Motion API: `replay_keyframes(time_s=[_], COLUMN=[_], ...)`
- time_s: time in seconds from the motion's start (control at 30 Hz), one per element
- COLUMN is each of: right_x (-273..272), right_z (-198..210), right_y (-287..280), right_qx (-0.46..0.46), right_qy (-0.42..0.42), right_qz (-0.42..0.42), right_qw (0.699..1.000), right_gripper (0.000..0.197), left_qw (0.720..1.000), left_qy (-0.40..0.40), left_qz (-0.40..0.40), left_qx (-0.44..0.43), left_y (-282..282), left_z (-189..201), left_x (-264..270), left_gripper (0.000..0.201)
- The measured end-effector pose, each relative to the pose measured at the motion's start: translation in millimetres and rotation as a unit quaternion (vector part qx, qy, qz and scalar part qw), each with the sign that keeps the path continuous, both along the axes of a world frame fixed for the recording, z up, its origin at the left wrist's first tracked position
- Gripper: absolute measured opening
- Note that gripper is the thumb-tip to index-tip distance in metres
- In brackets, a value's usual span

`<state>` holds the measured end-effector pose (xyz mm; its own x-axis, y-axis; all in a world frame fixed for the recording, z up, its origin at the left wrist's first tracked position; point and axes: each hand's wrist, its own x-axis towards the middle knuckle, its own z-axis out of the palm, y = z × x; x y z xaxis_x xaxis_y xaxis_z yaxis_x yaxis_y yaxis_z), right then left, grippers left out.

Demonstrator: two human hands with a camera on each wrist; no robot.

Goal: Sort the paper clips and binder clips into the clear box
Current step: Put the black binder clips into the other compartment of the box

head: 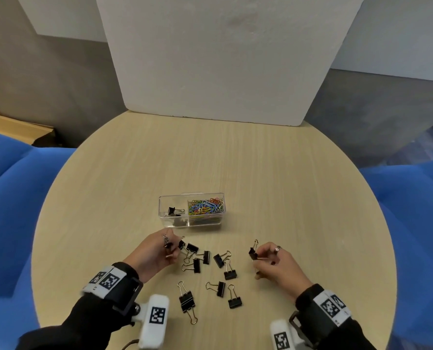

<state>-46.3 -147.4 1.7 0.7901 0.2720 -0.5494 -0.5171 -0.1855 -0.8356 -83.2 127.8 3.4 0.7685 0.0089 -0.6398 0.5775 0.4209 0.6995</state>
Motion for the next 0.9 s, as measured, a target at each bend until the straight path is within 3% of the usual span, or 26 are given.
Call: replay_keyframes(time_s=[0.1,0.17,0.3,0.5,0.6,0.67,0.77,0.8,0.9], right_x=[2.7,3.5,2.2,-2.2,-4.9,-6.0,-6.0,-5.6,-2.6], right_z=[-0.8,-0.6,0.0,-6.6,-15.6,-19.4,-22.6,-24.0,-28.3], right_y=[-0.1,1.2,5.6,10.9,10.4,9.9,9.6,9.9,12.8], right_qx=[0.156,0.206,0.241,0.254,0.266,0.277,0.270,0.255,0.152], right_qy=[0.097,0.132,0.168,0.168,0.184,0.194,0.184,0.180,0.137], right_qz=[-0.076,-0.094,-0.079,-0.034,-0.030,-0.035,-0.027,-0.025,-0.021], right_qw=[0.980,0.965,0.953,0.952,0.946,0.940,0.945,0.950,0.979], right_gripper=[0.019,0.025,0.044,0.027,0.028,0.029,0.032,0.031,0.024], left_qw=[0.999,0.998,0.997,0.999,0.996,0.962,0.849,0.829,0.811], left_qy=[0.007,0.012,0.018,0.022,0.009,-0.032,-0.087,-0.093,-0.094], left_qz=[0.015,0.019,0.021,0.016,-0.031,-0.114,-0.237,-0.257,-0.278], left_qx=[-0.027,-0.053,-0.066,-0.043,0.084,0.245,0.464,0.488,0.506], left_y=[-0.1,-0.4,-0.1,-0.1,-1.7,-2.1,-3.2,-3.7,-4.2], left_z=[-3.0,-3.4,-1.5,-1.8,-4.4,-6.4,-10.0,-12.4,-22.8], left_x=[-0.1,0.1,1.1,-0.9,-0.1,1.0,3.2,3.2,2.9], left_gripper=[0.020,0.022,0.023,0.034,0.031,0.029,0.044,0.050,0.054])
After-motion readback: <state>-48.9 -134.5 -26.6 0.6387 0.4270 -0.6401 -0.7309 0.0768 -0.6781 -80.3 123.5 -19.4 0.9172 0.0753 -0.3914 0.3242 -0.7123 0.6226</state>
